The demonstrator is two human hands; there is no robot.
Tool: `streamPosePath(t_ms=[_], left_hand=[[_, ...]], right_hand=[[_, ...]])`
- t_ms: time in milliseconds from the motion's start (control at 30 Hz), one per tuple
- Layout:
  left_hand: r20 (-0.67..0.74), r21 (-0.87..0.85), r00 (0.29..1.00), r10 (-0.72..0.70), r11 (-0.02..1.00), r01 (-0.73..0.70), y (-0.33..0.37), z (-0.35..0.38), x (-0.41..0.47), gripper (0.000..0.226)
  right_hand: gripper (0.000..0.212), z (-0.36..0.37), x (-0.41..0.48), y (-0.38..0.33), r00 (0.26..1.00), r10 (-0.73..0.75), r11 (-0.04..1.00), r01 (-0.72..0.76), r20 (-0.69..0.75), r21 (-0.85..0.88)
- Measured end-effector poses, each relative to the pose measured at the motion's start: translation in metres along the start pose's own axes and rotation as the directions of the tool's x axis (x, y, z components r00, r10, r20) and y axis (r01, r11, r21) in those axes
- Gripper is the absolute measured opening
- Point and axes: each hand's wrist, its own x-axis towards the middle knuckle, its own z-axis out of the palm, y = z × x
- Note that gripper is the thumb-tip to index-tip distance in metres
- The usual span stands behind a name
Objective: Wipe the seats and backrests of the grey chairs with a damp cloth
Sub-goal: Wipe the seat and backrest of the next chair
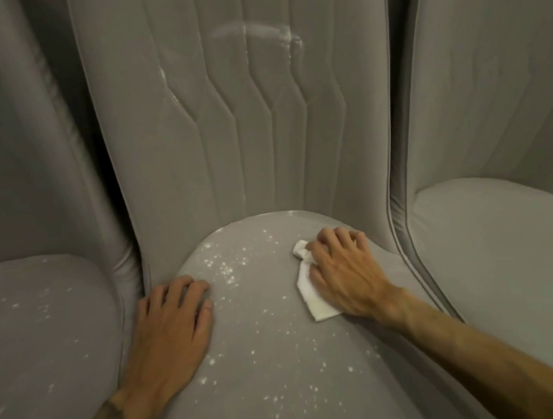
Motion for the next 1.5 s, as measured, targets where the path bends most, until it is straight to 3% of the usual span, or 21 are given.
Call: streamPosePath(t_ms=[167,333,400,467,533,600,700,900,1067,1233,1367,1433,1500], left_hand=[[0.082,-0.026,0.987,0.14,0.99,-0.138,-0.013,-0.016,-0.001,0.042],[0.11,-0.087,0.961,0.255,0.965,-0.246,-0.034,-0.021,-0.002,0.045],[0.108,-0.09,0.951,0.291,0.955,-0.282,-0.04,-0.02,-0.002,0.043],[0.083,-0.08,0.943,0.321,0.946,-0.315,-0.044,-0.018,-0.003,0.042],[0.05,-0.081,0.944,0.325,0.944,-0.32,-0.046,-0.016,-0.005,0.041],[0.017,-0.078,0.947,0.321,0.945,-0.318,-0.047,-0.013,-0.007,0.041],[-0.012,-0.064,0.949,0.315,0.947,-0.315,-0.046,-0.008,-0.008,0.039],[-0.051,-0.062,0.945,0.324,0.943,-0.326,-0.049,-0.004,-0.01,0.037],[-0.065,-0.076,0.948,0.313,0.945,-0.317,-0.051,-0.002,-0.01,0.035],[-0.058,-0.081,0.953,0.298,0.95,-0.302,-0.051,0.0,-0.01,0.034],[-0.043,-0.082,0.959,0.278,0.956,-0.281,-0.051,0.002,-0.01,0.035],[-0.039,-0.085,0.96,0.276,0.957,-0.278,-0.05,0.002,-0.01,0.034],[-0.04,-0.09,0.96,0.277,0.956,-0.279,-0.051,0.002,-0.01,0.033]], right_hand=[[0.029,-0.006,-0.008,-0.006,0.993,0.115,0.99,-0.115,0.006,0.081],[0.023,-0.006,-0.012,0.002,0.996,0.057,0.942,-0.075,0.065,0.326],[0.028,-0.002,-0.002,0.011,0.995,0.051,0.966,-0.072,0.091,0.247],[0.033,-0.002,0.013,0.019,0.976,0.186,0.975,-0.198,0.113,0.105],[0.028,-0.003,0.019,0.013,0.959,0.283,0.959,-0.284,0.006,0.021],[0.016,-0.001,0.013,-0.013,0.983,0.157,0.987,-0.153,-0.097,0.053],[0.022,0.002,-0.009,-0.042,0.999,-0.015,0.989,0.021,-0.044,0.145],[0.029,-0.004,-0.018,-0.034,1.0,-0.015,0.992,0.016,-0.011,0.122],[0.028,0.003,0.008,-0.032,0.986,0.169,0.985,-0.169,0.01,0.029],[0.031,0.008,-0.012,-0.024,1.0,0.004,0.999,-0.005,0.024,0.044],[0.031,0.008,0.018,-0.006,0.966,0.252,0.968,-0.25,0.053,-0.032],[0.031,0.012,0.018,-0.023,0.974,0.221,0.975,-0.222,0.046,0.021],[0.031,0.016,0.002,-0.037,0.995,0.104,0.987,-0.103,-0.001,0.125]])
